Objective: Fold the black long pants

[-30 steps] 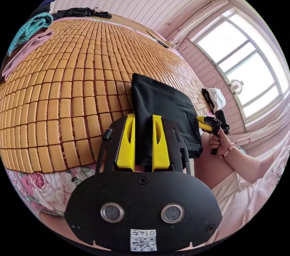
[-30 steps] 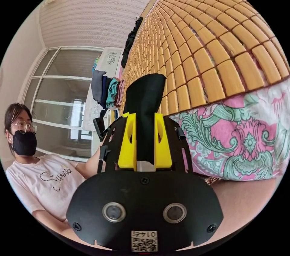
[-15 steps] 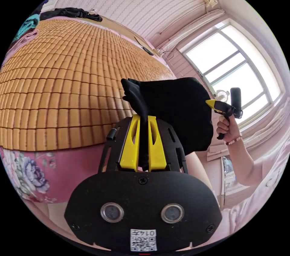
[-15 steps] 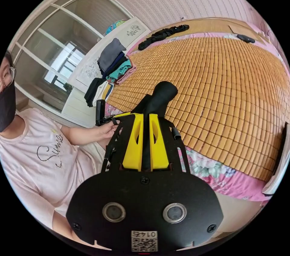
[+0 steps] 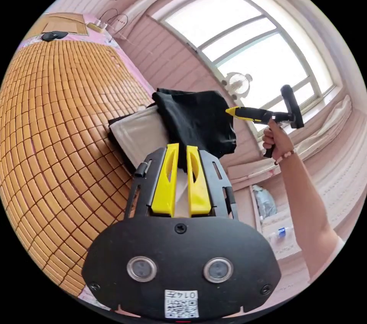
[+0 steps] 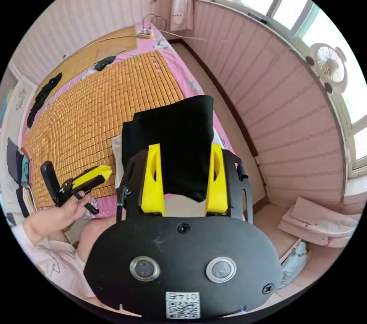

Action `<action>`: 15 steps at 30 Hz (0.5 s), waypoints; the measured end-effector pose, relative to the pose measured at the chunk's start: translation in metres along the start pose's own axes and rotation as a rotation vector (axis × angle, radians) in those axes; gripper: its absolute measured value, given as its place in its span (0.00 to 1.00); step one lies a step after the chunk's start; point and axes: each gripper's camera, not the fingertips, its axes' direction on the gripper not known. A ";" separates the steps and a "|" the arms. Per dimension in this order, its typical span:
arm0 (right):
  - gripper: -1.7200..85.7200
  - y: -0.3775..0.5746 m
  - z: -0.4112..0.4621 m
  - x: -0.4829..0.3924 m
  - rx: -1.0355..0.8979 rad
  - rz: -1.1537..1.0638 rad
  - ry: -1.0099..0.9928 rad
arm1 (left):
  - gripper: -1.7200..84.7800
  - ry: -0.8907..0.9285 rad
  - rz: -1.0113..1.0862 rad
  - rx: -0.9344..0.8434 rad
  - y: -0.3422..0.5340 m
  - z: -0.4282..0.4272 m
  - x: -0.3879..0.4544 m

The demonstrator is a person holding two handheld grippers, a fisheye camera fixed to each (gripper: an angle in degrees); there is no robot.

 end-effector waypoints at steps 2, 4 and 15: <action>0.20 0.011 0.070 0.002 -0.136 0.049 -0.086 | 0.05 -0.072 0.038 -0.097 -0.002 0.009 0.002; 0.20 0.032 0.072 -0.012 0.020 0.041 -0.041 | 0.03 -0.088 0.159 -0.088 0.003 -0.005 0.013; 0.22 0.252 0.010 -0.160 0.429 -0.104 -0.182 | 0.07 -0.483 0.557 0.063 0.205 -0.304 0.093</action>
